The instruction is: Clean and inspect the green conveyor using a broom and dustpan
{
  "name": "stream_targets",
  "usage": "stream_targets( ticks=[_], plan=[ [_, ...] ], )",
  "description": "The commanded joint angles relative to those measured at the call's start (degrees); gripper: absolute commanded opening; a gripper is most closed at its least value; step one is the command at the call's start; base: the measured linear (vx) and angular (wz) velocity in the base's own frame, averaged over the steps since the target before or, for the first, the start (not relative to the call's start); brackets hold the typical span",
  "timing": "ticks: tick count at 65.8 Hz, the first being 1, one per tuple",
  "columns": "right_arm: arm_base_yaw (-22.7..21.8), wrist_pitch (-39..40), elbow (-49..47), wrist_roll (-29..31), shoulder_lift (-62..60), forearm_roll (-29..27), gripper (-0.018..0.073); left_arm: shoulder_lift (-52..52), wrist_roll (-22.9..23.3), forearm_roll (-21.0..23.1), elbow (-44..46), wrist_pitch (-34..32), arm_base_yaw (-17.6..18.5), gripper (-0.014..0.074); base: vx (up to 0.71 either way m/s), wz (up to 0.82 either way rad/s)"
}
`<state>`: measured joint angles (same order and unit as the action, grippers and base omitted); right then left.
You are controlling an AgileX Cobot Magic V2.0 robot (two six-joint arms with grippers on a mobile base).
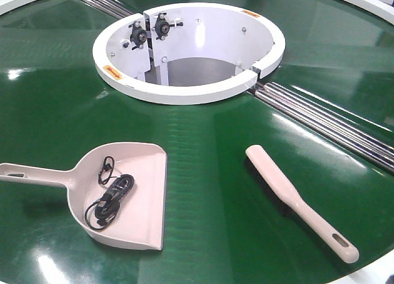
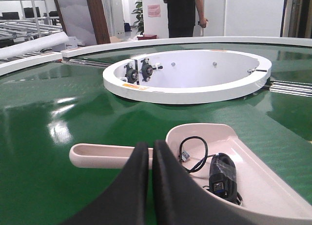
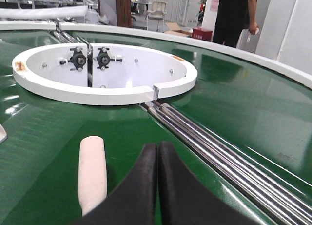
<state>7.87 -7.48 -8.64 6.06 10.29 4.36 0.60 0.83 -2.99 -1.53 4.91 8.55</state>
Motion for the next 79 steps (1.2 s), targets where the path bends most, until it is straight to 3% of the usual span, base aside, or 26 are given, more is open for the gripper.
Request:
stream_targets(
  ticks=[1, 10, 17, 35, 53, 79],
  plan=[
    [-0.44, 5.6, 2.6, 0.41, -3.01, 0.5, -0.001, 0.92, 0.49, 0.07, -1.61, -3.96, 0.32, -0.0006, 0.0, 0.0],
    [-0.44, 8.85, 11.08, 0.41, -9.18, 0.27, -0.001, 0.92, 0.49, 0.07, -1.61, -3.96, 0.32, -0.0006, 0.0, 0.0],
    [-0.44, 4.35, 10.91, 0.41, -12.01, -0.28, -0.001, 0.85, 0.49, 0.07, -1.61, -3.96, 0.32, -0.0006, 0.0, 0.0],
    [-0.44, 4.72, 10.91, 0.24, -11.92, -0.36, -0.001, 0.85, 0.49, 0.07, -1.61, -3.96, 0.32, -0.0006, 0.0, 0.0],
    [-0.44, 5.57, 10.91, -6.06, -11.92, -0.16, -0.001, 0.85, 0.49, 0.07, -1.61, -3.96, 0.32, -0.0006, 0.0, 0.0],
    [-0.44, 6.44, 10.91, -6.06, -11.92, 0.1, -0.001, 0.85, 0.49, 0.07, -1.61, -3.96, 0.32, -0.0006, 0.0, 0.0]
  ],
)
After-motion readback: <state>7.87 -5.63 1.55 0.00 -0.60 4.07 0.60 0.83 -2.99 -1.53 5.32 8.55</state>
